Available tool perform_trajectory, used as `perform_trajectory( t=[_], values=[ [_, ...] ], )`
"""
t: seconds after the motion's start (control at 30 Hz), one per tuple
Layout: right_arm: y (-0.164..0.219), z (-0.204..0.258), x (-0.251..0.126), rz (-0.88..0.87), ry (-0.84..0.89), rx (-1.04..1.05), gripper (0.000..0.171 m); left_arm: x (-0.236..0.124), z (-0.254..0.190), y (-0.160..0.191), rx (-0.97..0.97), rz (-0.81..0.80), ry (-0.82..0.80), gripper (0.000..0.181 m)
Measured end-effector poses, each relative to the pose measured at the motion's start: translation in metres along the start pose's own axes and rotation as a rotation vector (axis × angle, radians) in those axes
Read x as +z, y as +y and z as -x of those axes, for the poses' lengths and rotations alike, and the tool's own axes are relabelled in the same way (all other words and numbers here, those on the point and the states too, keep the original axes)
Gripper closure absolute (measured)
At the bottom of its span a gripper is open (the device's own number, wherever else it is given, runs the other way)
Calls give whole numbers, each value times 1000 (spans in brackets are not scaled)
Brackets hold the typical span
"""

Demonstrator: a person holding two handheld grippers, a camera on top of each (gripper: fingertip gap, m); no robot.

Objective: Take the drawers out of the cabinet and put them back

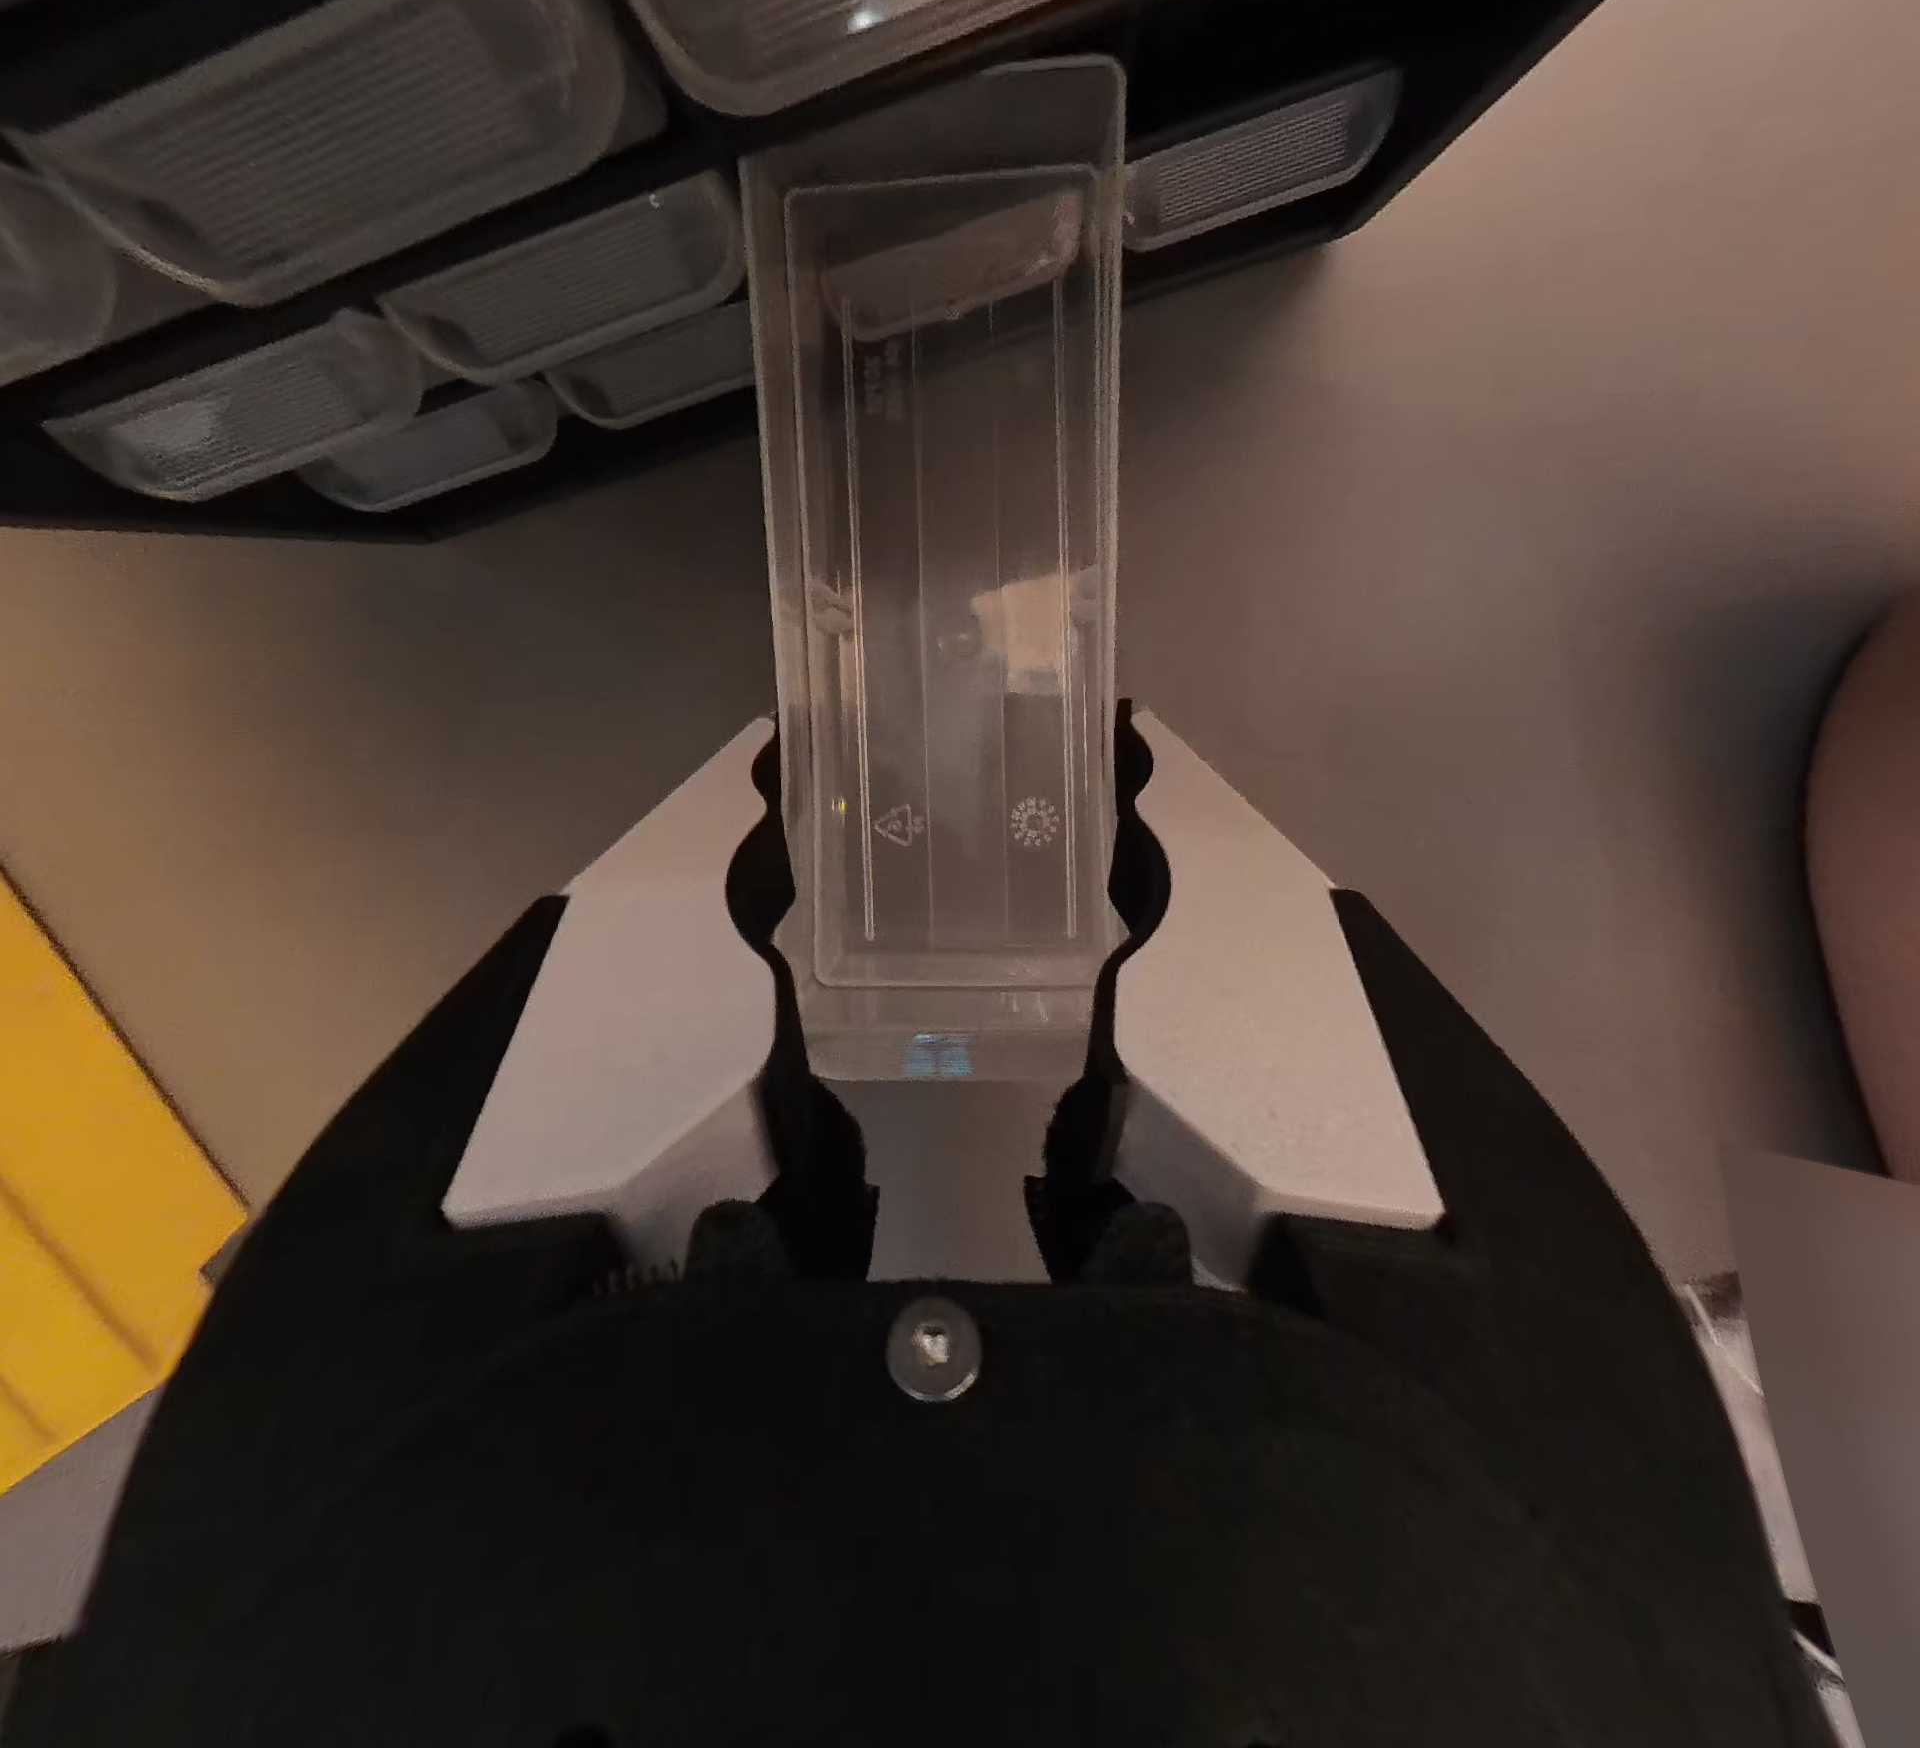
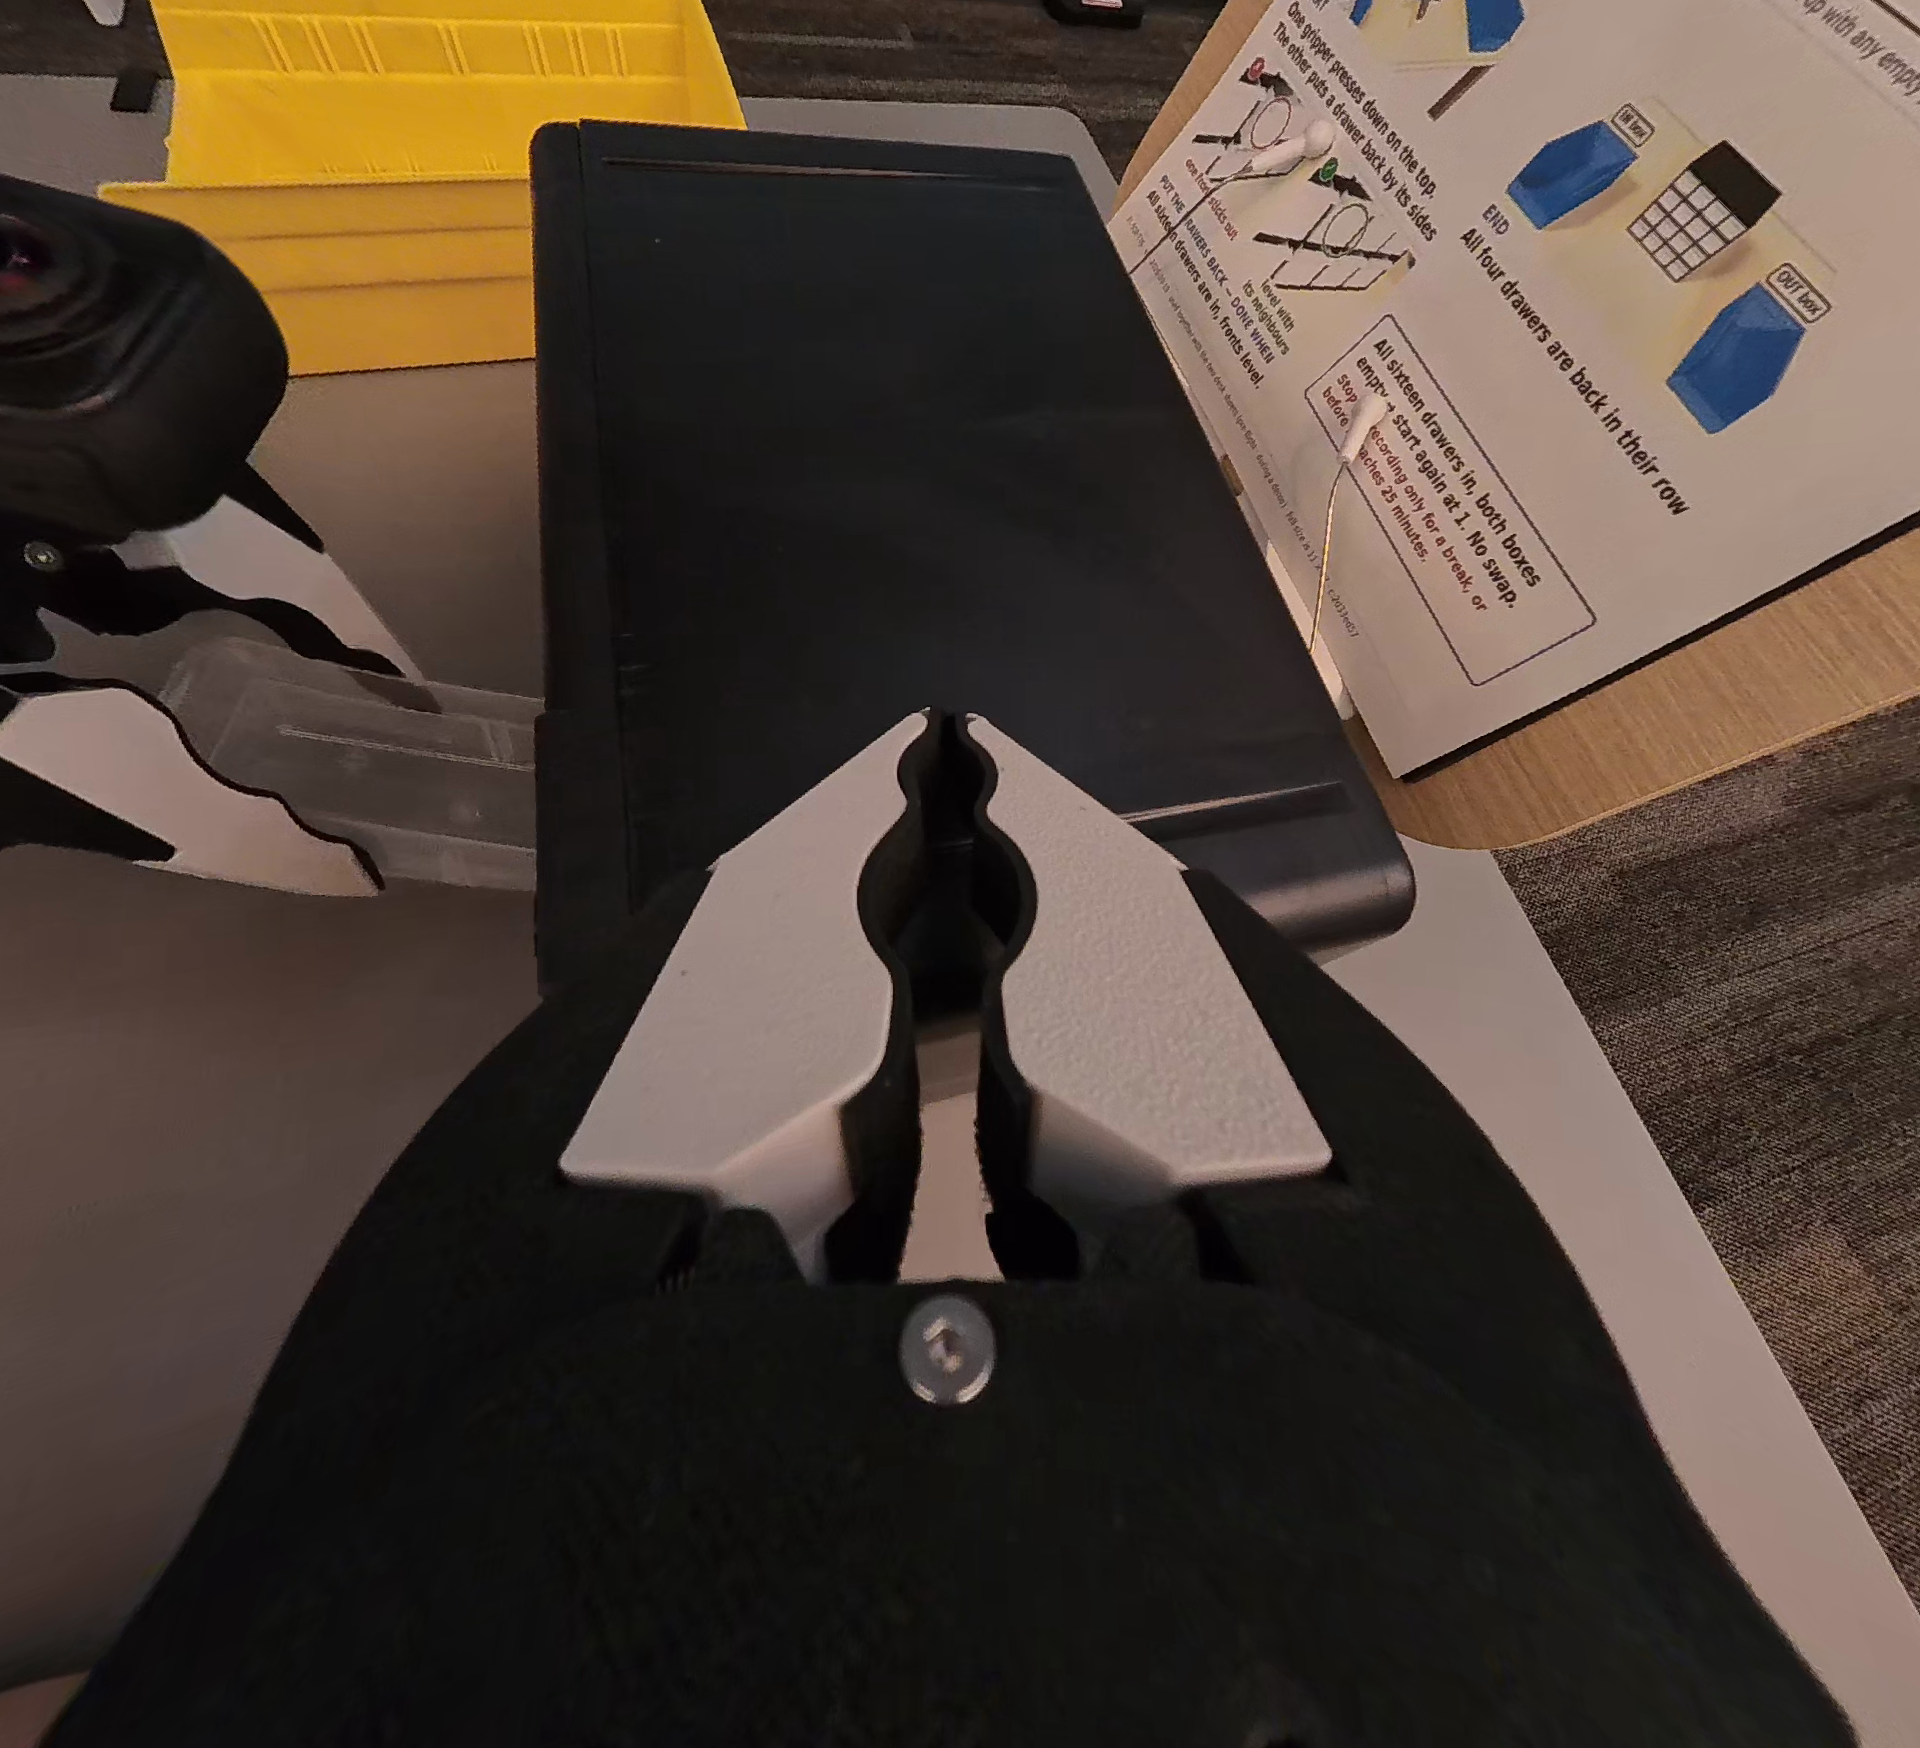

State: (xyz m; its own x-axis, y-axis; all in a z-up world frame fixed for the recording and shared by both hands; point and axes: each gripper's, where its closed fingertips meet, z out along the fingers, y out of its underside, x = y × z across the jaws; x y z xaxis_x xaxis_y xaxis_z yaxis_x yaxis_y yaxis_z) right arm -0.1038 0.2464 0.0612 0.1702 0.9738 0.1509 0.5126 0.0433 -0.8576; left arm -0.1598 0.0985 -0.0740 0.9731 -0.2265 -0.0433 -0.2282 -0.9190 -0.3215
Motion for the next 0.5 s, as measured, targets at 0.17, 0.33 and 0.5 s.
perform_trajectory(
  t=[0.17,0.33,0.5],
  values=[
    [0,0,0,-4,-6,8,171,12,0,-11,-32,-40,-17,121],
    [0,0,0,-4,-6,7,171,32,-2,-13,-10,-10,-60,120],
    [0,0,0,-8,-11,11,171,31,-6,-18,-11,-41,-75,118]
  ],
)
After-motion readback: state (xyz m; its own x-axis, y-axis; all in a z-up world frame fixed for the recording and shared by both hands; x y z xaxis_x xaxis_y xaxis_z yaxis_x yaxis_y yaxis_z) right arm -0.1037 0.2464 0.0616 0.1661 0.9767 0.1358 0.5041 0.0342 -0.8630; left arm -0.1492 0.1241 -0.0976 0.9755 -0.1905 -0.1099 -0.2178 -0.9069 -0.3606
